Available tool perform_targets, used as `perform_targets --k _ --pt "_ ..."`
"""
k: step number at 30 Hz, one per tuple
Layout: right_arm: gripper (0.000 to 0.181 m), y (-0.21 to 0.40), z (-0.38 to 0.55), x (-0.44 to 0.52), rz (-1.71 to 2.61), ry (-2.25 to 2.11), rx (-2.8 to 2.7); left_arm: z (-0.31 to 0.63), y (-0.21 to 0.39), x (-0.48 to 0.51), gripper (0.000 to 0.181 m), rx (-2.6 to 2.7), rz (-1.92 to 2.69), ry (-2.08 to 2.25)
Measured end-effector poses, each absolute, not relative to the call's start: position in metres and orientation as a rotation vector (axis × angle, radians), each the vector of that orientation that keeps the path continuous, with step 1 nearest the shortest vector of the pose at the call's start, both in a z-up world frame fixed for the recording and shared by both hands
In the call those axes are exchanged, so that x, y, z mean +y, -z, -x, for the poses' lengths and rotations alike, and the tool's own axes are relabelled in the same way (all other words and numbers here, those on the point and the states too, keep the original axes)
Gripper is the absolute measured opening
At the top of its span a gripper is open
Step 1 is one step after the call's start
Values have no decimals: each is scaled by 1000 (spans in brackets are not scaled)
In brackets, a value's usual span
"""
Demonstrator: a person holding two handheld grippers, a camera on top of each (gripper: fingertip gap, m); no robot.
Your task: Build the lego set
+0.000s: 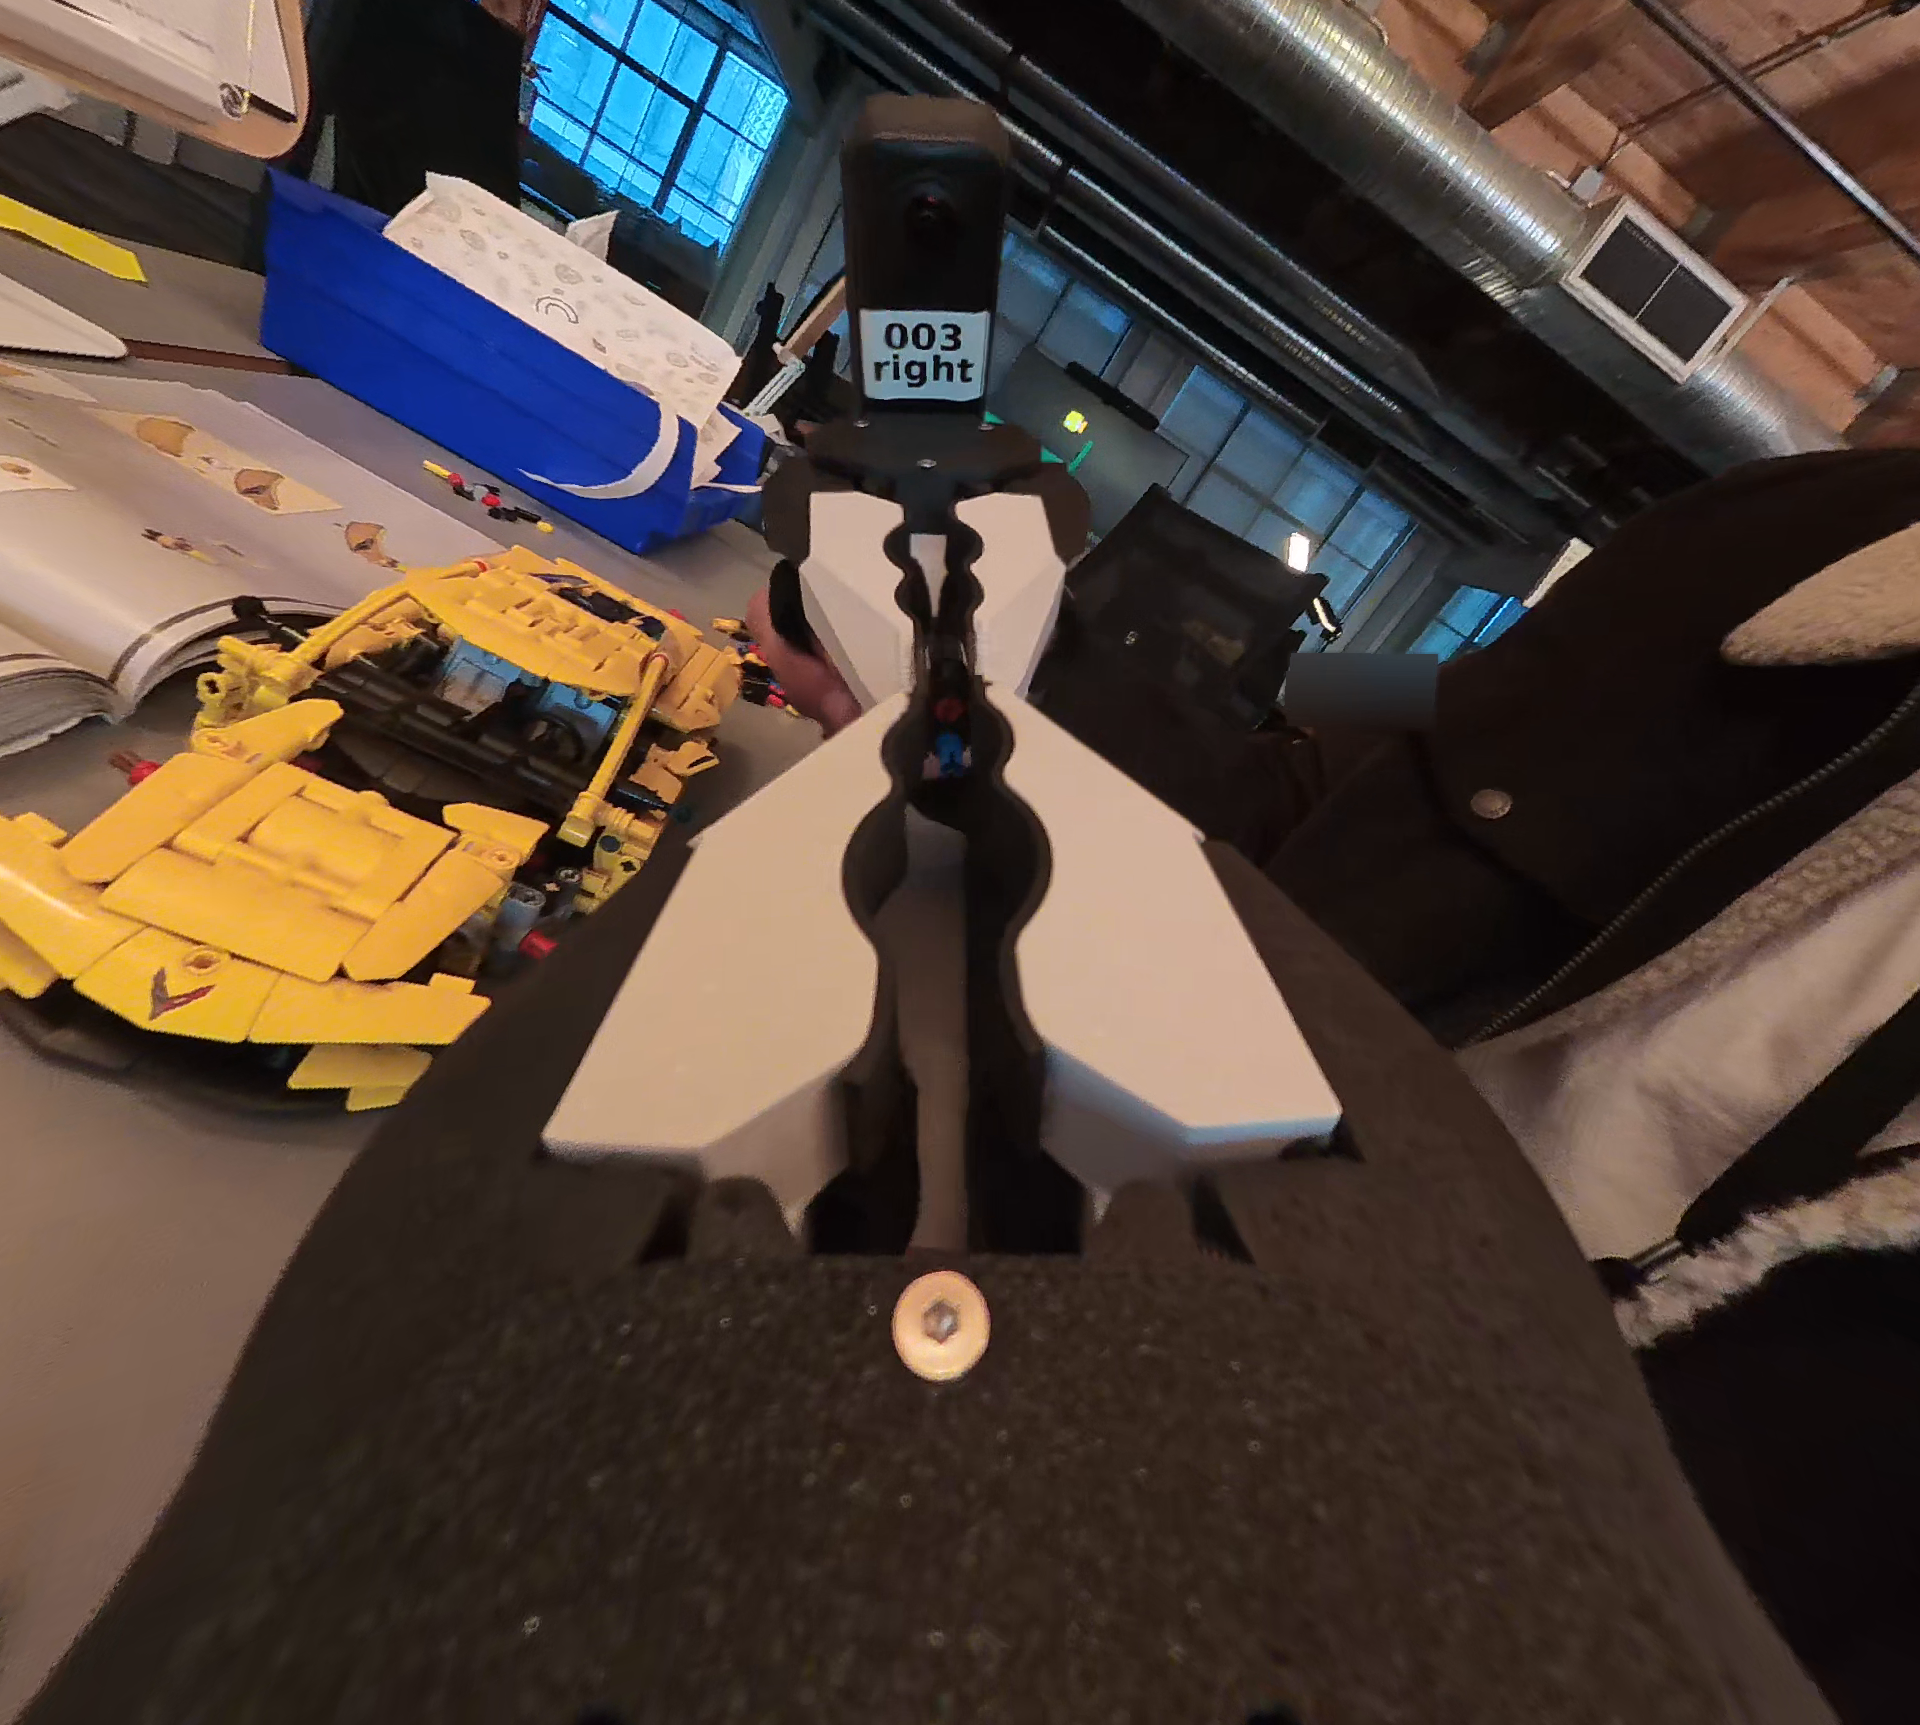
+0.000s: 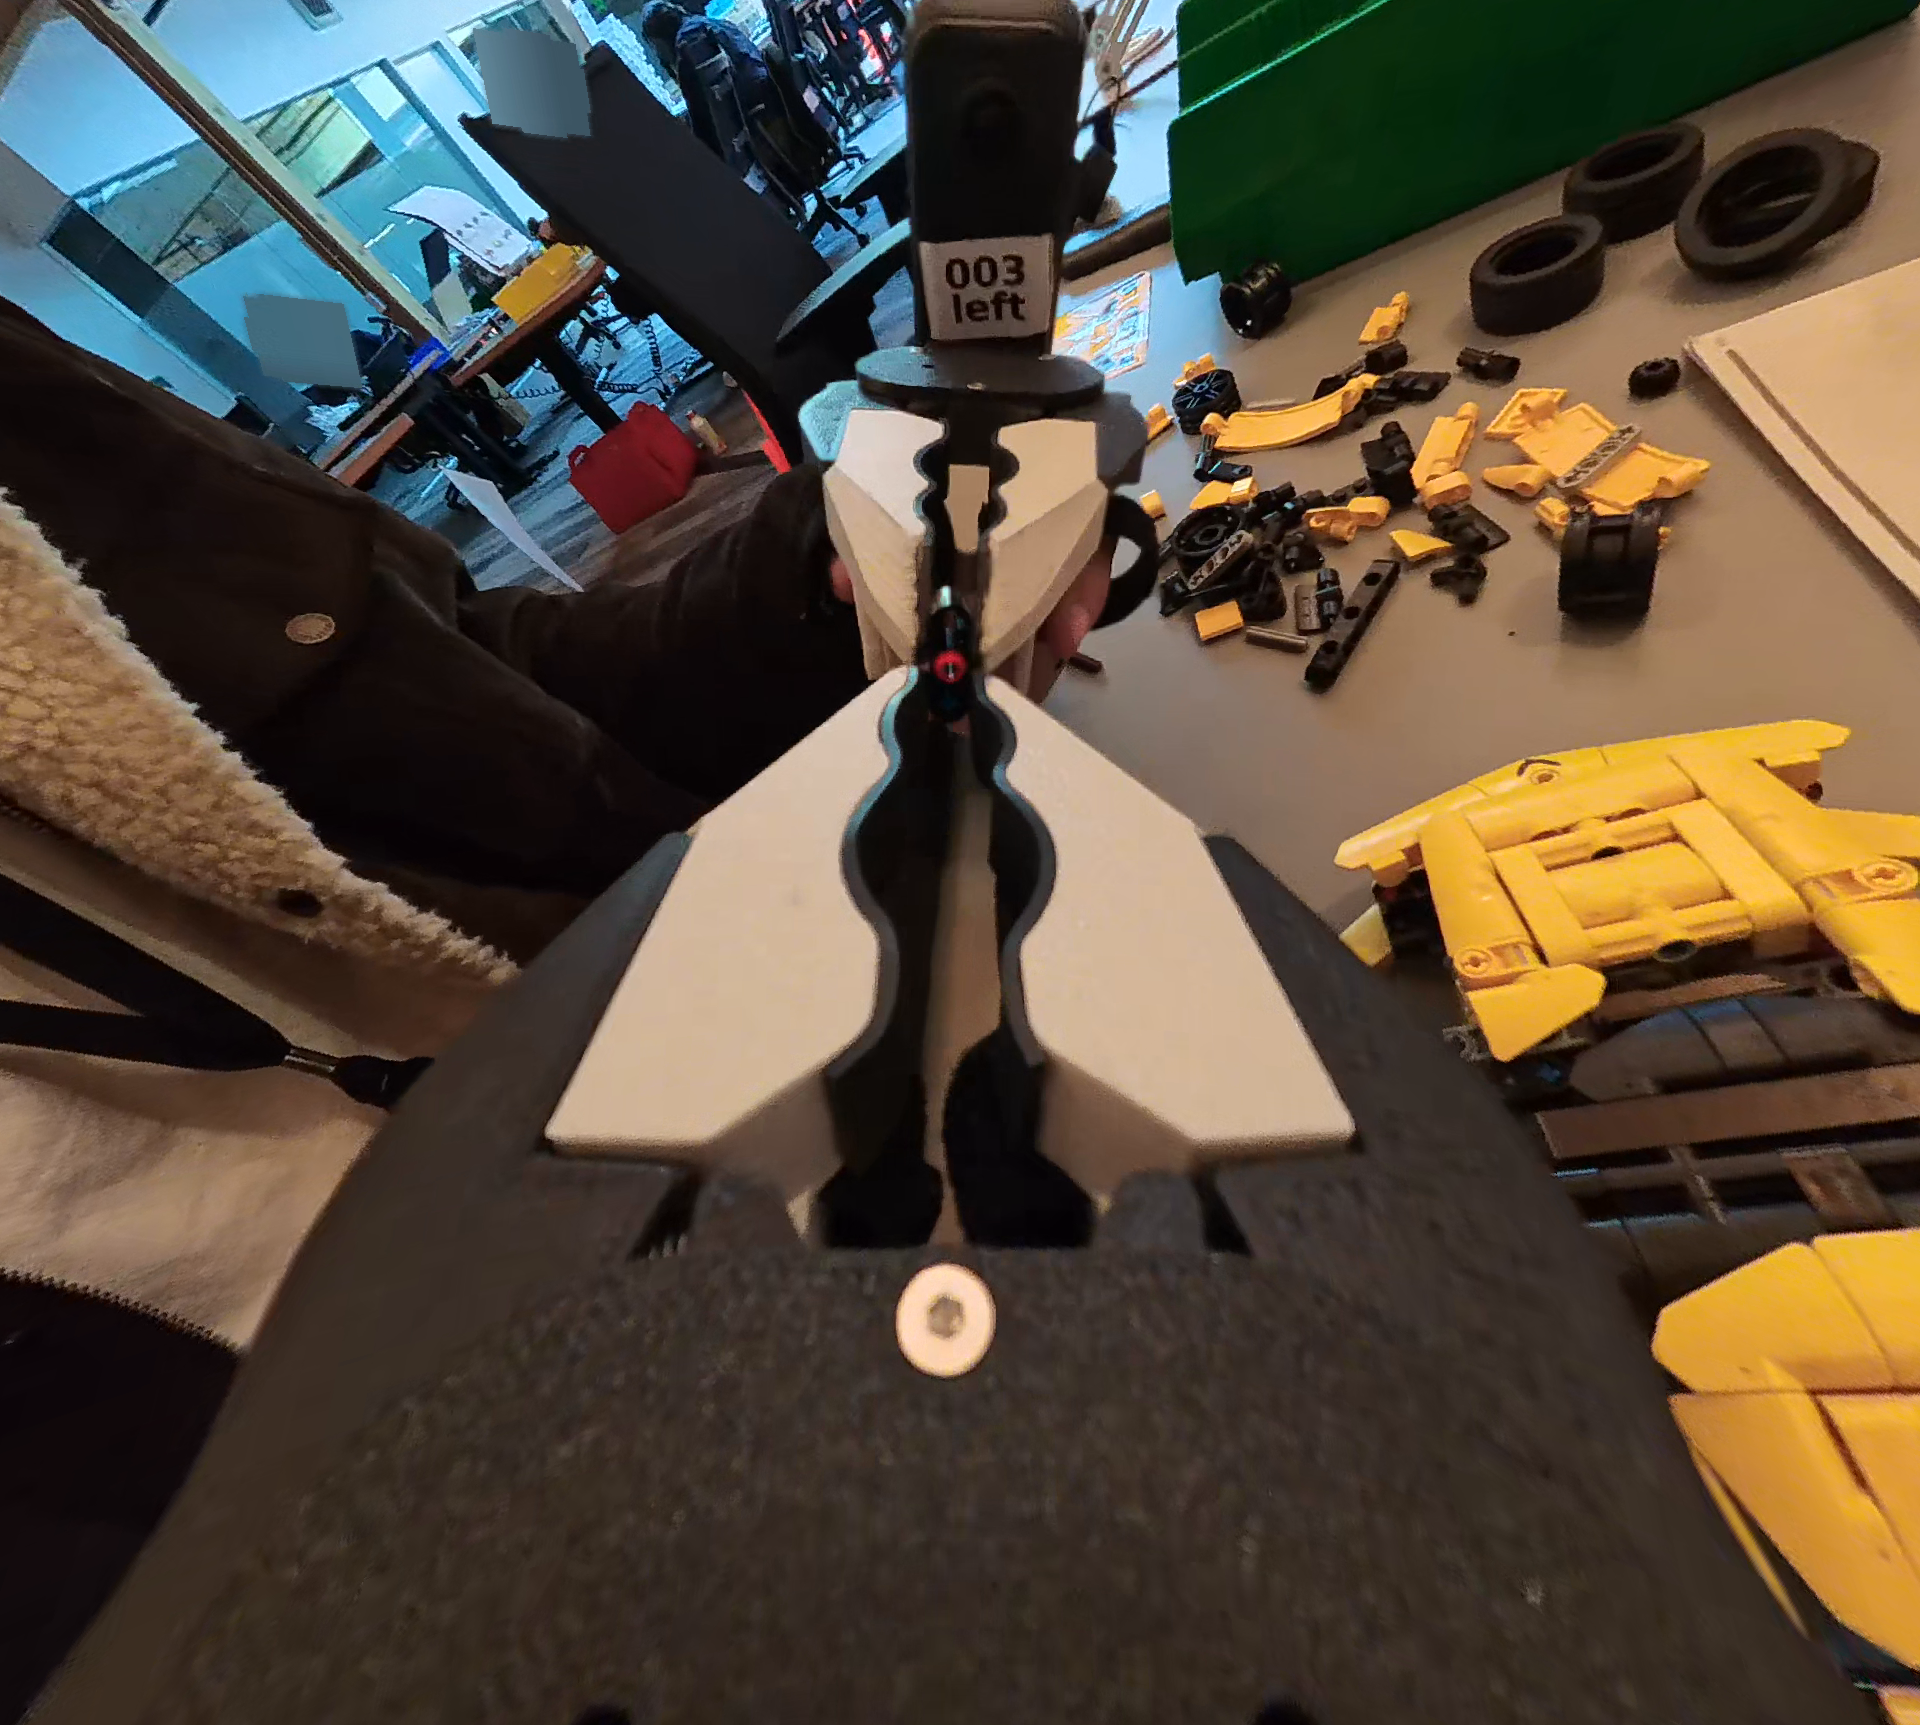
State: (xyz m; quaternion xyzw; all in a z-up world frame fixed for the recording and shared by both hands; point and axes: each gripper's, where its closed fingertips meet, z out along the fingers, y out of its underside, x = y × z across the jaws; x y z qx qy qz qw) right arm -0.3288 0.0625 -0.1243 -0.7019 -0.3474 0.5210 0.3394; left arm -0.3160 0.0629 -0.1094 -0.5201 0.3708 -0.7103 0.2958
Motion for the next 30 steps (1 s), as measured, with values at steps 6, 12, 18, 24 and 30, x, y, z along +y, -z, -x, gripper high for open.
perform_targets --k 6,12,18,24,30 --pt "6 128 328 66 1833 -1310 -911 316 113 65 6 1027 1386 1781" --pt "23 163 340 54 1714 -994 -1243 351 103 89 6 853 1397 1842" --pt "26 238 371 21 1881 -882 -1576 391 133 79 6 901 1560 1638" --pt "20 253 377 26 1989 -762 -1555 410 132 73 7 847 1545 1630" --pt "18 255 389 31 2003 -772 -1540 416 127 78 6 784 1506 1729"
